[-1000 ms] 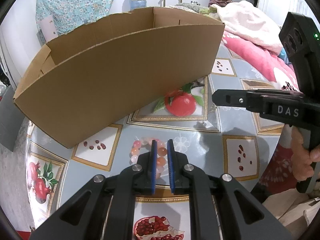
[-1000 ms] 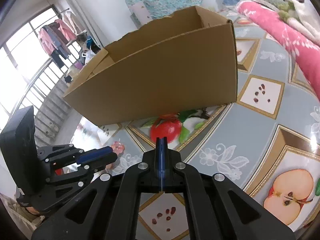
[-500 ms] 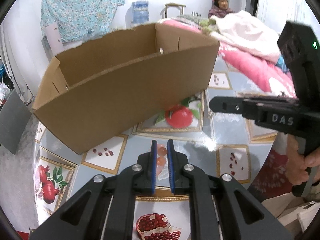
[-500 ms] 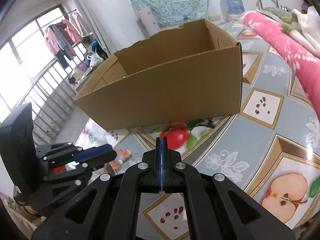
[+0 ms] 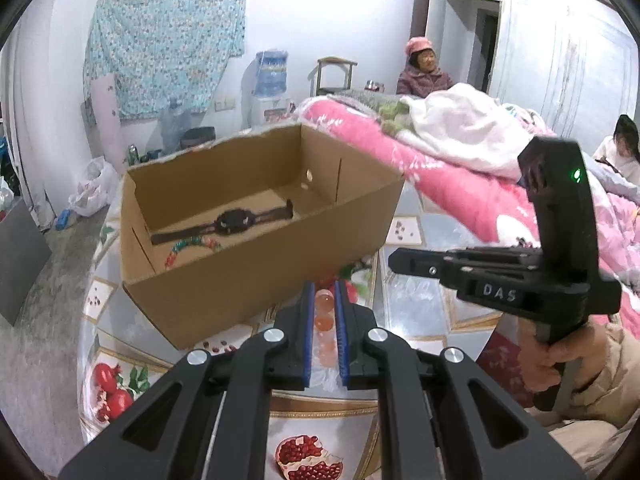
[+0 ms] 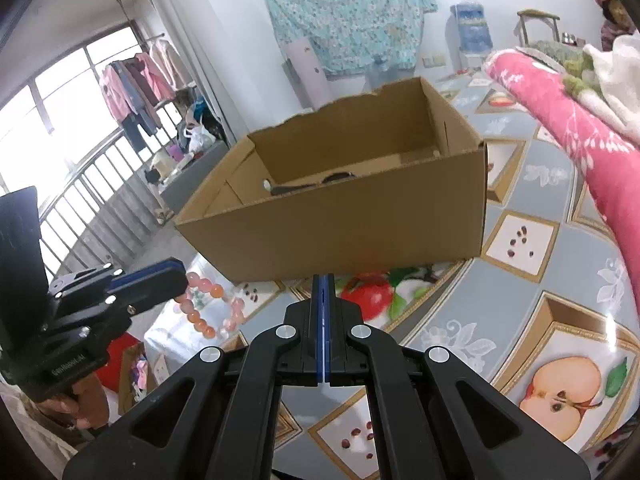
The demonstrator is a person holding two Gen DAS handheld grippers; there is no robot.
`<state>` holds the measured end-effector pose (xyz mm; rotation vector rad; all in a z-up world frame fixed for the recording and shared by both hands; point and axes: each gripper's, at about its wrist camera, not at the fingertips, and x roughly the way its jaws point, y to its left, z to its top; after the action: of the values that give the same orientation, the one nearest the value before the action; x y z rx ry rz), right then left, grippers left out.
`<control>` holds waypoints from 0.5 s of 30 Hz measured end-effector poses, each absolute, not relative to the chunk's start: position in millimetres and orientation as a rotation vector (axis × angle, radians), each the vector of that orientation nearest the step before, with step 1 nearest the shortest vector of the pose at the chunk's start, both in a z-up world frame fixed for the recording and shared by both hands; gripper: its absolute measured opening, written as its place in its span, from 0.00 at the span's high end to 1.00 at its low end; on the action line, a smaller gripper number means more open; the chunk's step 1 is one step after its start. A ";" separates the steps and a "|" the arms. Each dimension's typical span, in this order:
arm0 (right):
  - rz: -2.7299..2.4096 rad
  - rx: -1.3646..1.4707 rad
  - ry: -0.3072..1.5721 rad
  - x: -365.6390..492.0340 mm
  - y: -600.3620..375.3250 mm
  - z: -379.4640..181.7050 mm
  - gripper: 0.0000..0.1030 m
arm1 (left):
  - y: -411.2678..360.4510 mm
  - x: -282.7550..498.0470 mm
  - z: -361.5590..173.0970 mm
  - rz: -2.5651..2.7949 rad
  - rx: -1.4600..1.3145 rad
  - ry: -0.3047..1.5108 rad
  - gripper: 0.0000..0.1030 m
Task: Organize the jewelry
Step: 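Lift the pink bead bracelet with the left gripper toward the box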
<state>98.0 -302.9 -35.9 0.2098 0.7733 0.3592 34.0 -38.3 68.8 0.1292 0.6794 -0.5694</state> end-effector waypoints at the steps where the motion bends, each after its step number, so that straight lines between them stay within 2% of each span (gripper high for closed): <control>1: 0.361 0.213 0.762 97.5 -303.2 -33.1 1.00 | -37.8 33.9 73.6 -0.574 0.124 0.671 0.91; 15: 0.431 0.239 0.621 98.7 -311.0 8.7 1.00 | -30.6 40.3 131.6 -0.588 0.062 0.588 0.91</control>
<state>98.7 -311.0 8.7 0.2389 0.6208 0.4312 40.3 -30.6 131.6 0.0624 0.5880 -0.5880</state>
